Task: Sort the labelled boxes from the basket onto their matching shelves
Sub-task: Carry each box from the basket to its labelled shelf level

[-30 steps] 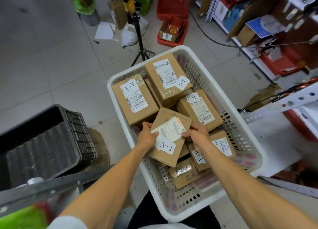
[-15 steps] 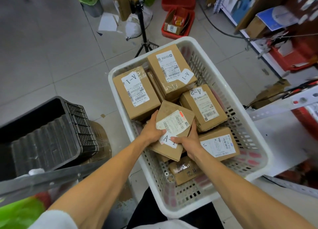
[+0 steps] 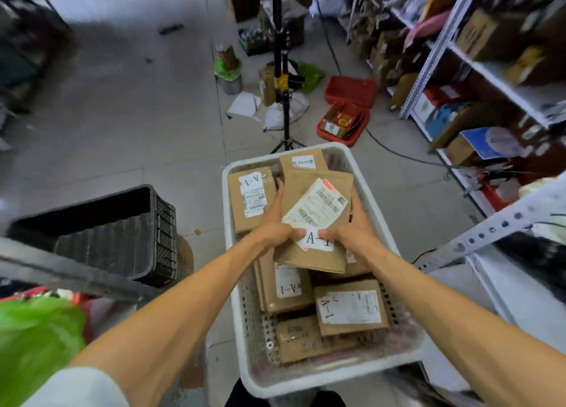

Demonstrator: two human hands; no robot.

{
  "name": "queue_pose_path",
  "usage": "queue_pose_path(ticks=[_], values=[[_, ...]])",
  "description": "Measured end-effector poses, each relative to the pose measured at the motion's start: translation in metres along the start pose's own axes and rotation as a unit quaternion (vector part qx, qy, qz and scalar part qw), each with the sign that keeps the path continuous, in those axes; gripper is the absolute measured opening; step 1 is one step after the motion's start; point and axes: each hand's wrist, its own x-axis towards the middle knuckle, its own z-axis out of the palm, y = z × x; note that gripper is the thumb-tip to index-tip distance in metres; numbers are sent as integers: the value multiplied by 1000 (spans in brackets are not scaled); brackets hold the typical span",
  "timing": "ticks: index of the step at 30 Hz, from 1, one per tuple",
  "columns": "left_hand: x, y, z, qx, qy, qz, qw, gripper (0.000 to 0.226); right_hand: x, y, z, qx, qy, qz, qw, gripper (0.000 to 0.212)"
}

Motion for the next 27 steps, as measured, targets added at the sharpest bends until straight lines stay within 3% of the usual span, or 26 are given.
queue_pose_path(ticks=[4,9,15,27], values=[[-24,42,-6,-16,37,91,995,118,-12,-43,-15,-42,-9,-97,994,121],[-57,74,-15,4,62,161,985,120,-38,-75,-25,-87,-15,-152,984,137],[-94,80,-17,12,35,227,973,119,-85,-87,-27,-135,23,-150,979,150],[-168,50,26,37,-89,259,961,116,-211,-37,-31,-75,142,-91,983,136]])
